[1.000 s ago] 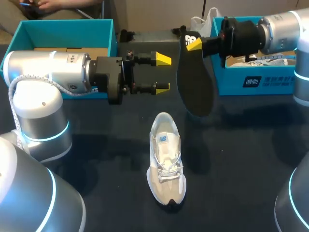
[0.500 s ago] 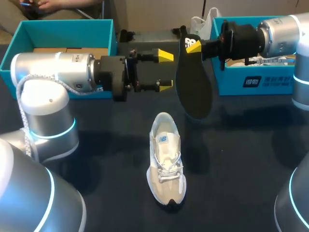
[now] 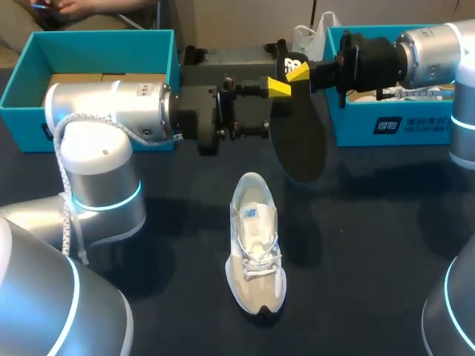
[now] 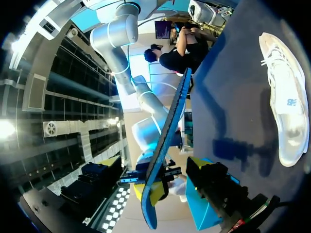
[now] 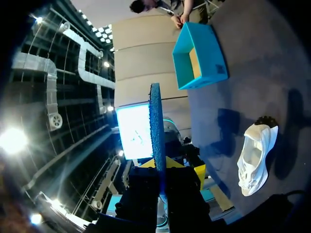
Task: Take the shoe out of the shoebox, open the shoe tongue, remove and reinsert the insole, then place the shoe into the shoebox
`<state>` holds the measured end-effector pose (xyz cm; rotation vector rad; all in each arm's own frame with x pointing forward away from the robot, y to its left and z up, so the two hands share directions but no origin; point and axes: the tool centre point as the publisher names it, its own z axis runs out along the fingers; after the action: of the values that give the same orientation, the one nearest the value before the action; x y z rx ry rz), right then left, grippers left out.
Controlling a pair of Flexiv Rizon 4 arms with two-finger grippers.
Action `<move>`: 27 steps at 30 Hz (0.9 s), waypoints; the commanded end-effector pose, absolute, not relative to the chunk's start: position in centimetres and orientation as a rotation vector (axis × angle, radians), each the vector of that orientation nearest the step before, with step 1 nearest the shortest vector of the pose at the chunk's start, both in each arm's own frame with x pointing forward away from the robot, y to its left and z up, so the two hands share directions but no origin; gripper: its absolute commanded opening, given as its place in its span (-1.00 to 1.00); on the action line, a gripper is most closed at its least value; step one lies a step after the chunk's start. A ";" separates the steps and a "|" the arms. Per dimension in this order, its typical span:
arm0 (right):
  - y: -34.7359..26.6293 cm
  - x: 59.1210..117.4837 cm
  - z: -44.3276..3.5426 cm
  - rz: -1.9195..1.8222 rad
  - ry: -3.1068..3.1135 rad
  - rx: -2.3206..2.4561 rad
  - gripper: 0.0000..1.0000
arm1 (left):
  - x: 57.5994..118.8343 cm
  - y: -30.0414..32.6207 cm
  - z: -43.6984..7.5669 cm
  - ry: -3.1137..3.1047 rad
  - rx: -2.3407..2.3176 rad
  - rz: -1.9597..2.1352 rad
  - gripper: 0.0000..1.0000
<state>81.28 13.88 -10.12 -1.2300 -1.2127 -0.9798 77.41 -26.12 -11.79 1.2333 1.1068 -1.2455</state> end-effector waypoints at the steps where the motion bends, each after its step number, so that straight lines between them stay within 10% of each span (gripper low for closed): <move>1: 14.0 81.2 -10.1 -0.979 -1.214 -1.234 -1.00 | 77.5 -26.6 -11.4 1.098 1.246 -1.241 0.15; 27: 14.0 81.2 -10.1 -0.979 -1.214 -1.234 -1.00 | 78.1 -26.6 -10.9 1.058 1.418 -1.161 -0.41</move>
<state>81.28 13.88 -10.12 -1.2300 -1.2127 -0.9797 77.82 -26.48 -10.96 1.4078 1.0593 -1.1593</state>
